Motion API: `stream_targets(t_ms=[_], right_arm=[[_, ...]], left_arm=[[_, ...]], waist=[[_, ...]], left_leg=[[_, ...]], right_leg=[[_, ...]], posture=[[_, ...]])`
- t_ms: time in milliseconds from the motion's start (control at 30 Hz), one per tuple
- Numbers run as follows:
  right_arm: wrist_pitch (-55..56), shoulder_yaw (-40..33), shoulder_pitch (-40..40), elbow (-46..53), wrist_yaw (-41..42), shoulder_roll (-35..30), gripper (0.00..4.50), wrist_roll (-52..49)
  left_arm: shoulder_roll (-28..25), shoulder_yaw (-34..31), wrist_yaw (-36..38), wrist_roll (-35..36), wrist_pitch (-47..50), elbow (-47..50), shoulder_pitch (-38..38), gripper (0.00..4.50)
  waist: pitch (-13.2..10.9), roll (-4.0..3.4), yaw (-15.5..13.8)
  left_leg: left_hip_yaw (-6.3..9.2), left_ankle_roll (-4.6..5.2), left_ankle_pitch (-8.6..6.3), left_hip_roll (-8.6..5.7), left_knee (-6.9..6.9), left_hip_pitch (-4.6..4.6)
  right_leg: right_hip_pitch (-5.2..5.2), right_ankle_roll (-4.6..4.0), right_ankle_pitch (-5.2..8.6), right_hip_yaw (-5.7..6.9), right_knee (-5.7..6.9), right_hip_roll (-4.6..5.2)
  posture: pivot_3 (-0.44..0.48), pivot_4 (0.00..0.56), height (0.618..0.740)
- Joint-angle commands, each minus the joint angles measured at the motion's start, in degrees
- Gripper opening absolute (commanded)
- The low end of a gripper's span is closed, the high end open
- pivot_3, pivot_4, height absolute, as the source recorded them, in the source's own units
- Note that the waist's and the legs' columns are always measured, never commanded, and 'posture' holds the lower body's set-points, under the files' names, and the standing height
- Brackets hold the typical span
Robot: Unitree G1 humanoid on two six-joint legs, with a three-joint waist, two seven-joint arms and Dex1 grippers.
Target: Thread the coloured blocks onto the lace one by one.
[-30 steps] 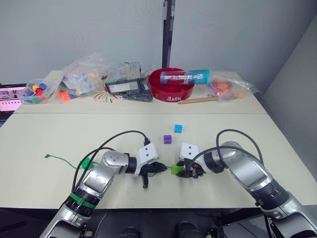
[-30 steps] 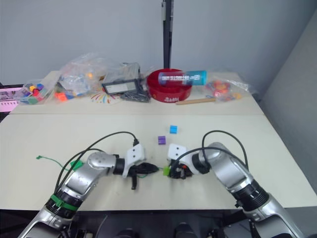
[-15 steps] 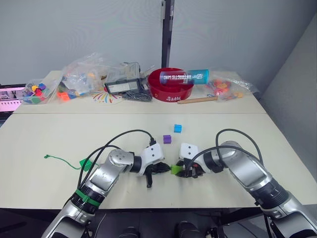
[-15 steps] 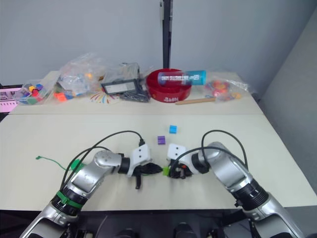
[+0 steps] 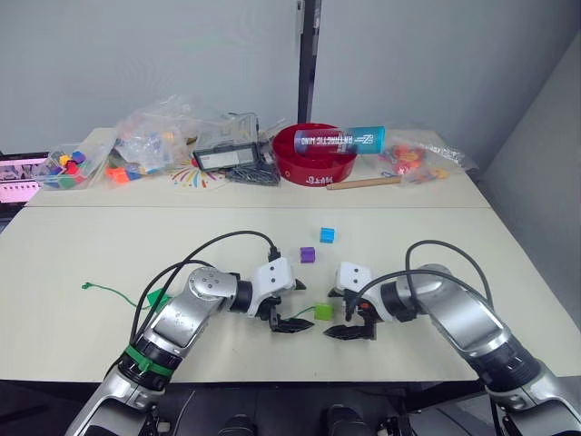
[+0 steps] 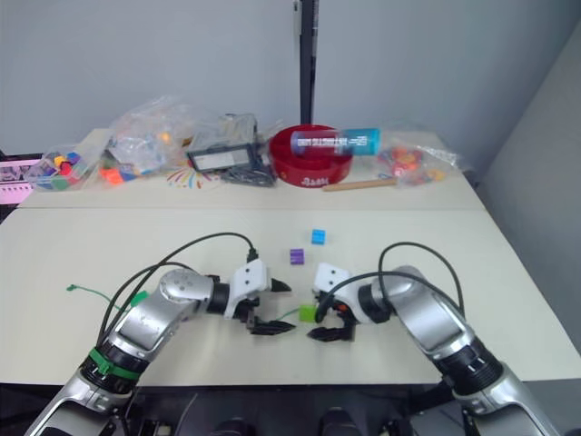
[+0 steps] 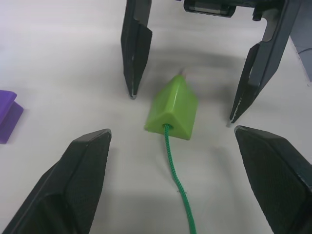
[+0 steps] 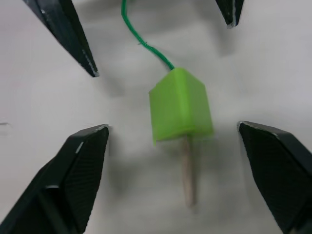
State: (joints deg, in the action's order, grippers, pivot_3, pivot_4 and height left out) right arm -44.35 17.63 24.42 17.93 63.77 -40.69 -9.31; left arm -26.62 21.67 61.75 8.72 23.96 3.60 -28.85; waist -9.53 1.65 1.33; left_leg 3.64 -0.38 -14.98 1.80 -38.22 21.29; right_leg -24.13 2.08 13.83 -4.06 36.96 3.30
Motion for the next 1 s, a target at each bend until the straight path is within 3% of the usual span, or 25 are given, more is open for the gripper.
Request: stream_targets(t_ms=[33, 333, 633, 833, 1000], right_arm=[[2.65, -6.32, -4.10, 4.28, 0.55, -1.92, 4.50, -4.42], [6.41, -7.09, -8.46, 1.97, -3.99, -0.97, 4.50, -4.60], [8.27, -4.48, -7.91, -0.38, -4.48, -0.95, 4.50, -4.16], [8.78, -3.56, -6.42, -2.33, -4.63, -0.62, 4.50, -3.64], [9.97, -1.99, -5.14, -5.20, -5.17, -1.35, 2.97, -0.99]], left_arm=[[2.94, 2.35, 0.02, -1.65, -4.40, -3.53, -2.26, 4.17], [7.33, 5.28, 1.46, -4.60, -10.41, -15.20, -4.67, 4.17], [7.65, 5.83, 2.66, -5.85, -11.00, -16.46, -4.75, 1.36], [6.97, 5.90, 3.53, -5.58, -10.47, -15.21, -4.28, 1.34], [6.74, 5.85, 3.64, -5.63, -10.39, -14.94, -4.25, 1.34]], waist=[[0.00, 0.01, -0.32], [-0.02, 0.00, -0.06], [-0.02, 0.00, -0.27], [-0.02, 0.00, -0.15], [-0.02, 0.00, -0.14]], left_leg=[[-0.02, 0.00, 0.00, 0.00, -0.01, 0.01], [-0.06, 0.01, 0.00, -0.01, -0.02, -0.03], [-0.06, 0.02, -0.01, -0.01, -0.03, -0.01], [-0.06, 0.02, -0.01, 0.00, -0.03, -0.03], [-0.06, 0.02, -0.01, 0.00, -0.03, -0.05]], right_leg=[[0.00, 0.01, -0.01, -0.01, -0.03, 0.00], [0.02, 0.04, -0.02, -0.05, -0.03, -0.01], [0.02, 0.05, -0.02, -0.05, -0.04, -0.01], [0.03, 0.05, -0.02, -0.04, -0.04, -0.02], [0.04, 0.05, -0.02, -0.04, -0.03, -0.02]], posture=[[0.000, 0.150, 0.731], [0.000, 0.150, 0.731], [0.000, 0.150, 0.731], [0.000, 0.150, 0.731], [0.000, 0.150, 0.731]])
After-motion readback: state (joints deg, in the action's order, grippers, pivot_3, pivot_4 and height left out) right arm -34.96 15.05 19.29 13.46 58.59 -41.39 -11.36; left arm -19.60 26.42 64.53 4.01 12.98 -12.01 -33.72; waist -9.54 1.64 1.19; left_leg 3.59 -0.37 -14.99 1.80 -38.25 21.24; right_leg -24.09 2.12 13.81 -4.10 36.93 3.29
